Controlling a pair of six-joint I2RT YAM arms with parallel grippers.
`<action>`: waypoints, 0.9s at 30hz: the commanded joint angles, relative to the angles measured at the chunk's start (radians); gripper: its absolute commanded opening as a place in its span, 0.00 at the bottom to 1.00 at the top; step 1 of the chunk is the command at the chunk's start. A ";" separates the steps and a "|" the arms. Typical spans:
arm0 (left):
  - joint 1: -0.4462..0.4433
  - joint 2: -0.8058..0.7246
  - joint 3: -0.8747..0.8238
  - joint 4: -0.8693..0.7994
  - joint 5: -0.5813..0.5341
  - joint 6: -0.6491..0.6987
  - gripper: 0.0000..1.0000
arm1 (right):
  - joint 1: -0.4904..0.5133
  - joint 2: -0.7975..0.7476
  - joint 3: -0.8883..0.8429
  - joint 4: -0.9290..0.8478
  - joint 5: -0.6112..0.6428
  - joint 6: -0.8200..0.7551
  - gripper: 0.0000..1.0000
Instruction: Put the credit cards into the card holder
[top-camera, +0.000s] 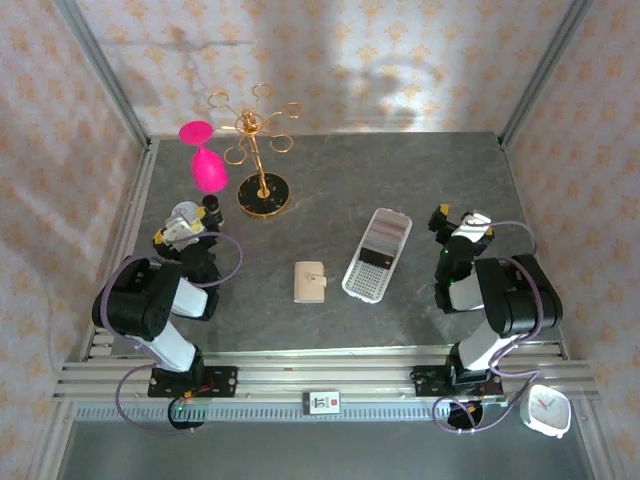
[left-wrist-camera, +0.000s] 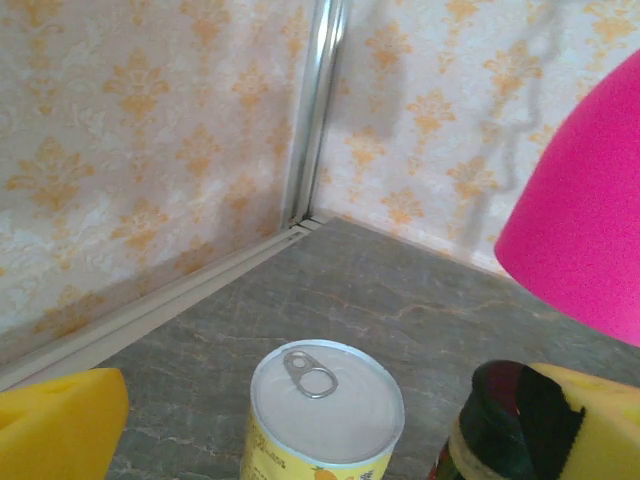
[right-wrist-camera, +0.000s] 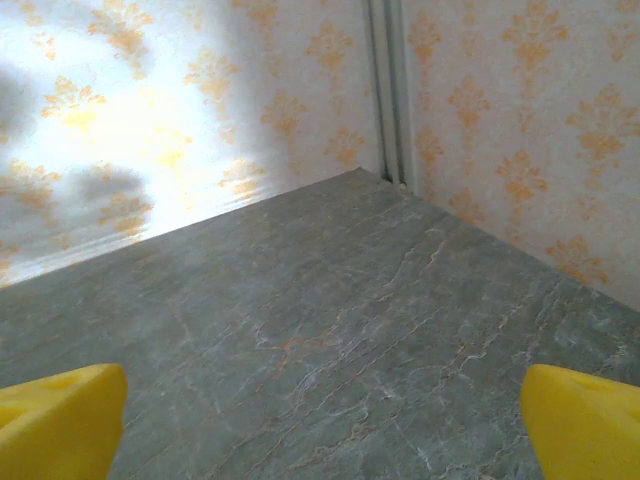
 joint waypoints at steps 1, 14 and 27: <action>0.031 -0.064 -0.033 -0.081 0.201 0.077 1.00 | -0.029 -0.077 -0.037 -0.103 -0.197 -0.020 1.00; 0.032 -0.064 -0.033 -0.084 0.202 0.078 1.00 | -0.030 -0.078 -0.037 -0.103 -0.198 -0.019 1.00; 0.047 -0.066 -0.028 -0.099 0.226 0.065 1.00 | -0.030 -0.077 -0.035 -0.103 -0.197 -0.019 1.00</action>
